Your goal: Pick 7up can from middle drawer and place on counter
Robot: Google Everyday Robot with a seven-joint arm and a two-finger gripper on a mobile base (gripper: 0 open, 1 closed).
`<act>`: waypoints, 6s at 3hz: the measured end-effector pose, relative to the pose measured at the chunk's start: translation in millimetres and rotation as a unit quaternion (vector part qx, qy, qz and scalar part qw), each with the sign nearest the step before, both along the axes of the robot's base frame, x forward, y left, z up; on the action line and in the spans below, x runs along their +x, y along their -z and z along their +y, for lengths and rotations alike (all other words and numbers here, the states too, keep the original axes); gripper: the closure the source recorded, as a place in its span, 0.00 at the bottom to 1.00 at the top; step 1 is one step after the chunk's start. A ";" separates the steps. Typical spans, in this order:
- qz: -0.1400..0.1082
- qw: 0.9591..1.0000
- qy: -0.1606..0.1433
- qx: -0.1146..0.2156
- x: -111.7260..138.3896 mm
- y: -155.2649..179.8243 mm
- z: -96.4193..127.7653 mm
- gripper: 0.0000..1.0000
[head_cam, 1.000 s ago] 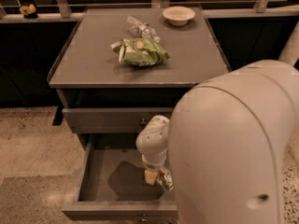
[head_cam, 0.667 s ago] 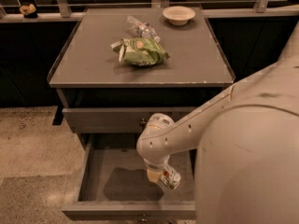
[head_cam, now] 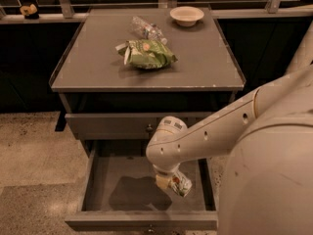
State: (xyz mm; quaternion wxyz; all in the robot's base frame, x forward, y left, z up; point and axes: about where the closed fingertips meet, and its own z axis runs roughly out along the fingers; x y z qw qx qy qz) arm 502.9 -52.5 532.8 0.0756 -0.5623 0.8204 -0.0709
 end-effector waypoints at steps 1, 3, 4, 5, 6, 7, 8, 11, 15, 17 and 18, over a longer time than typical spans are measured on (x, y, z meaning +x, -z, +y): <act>-0.012 0.999 0.033 -0.017 -18.0 -30.5 -56.1 1.00; -0.063 0.993 0.096 -0.025 -38.1 -109.3 -202.1 1.00; -0.062 0.994 0.079 -0.031 -39.4 -109.4 -206.0 1.00; -0.062 0.994 0.079 -0.031 -39.3 -109.5 -205.9 1.00; -0.079 0.994 0.062 -0.038 -25.2 -120.0 -197.5 1.00; -0.115 0.992 0.005 -0.051 -3.8 -159.9 -172.3 1.00; -0.164 0.982 -0.068 -0.066 12.5 -220.5 -147.6 1.00; -0.202 0.965 -0.125 -0.110 56.8 -262.0 -126.1 1.00; -0.295 0.906 -0.254 -0.166 152.5 -361.8 -57.4 1.00; -0.308 0.902 -0.259 -0.158 167.6 -367.8 -72.4 1.00; -0.337 0.896 -0.257 -0.130 206.3 -376.2 -99.6 1.00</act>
Offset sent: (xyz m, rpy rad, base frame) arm -0.0503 -0.2271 0.1317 -0.0537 -0.1280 -0.1867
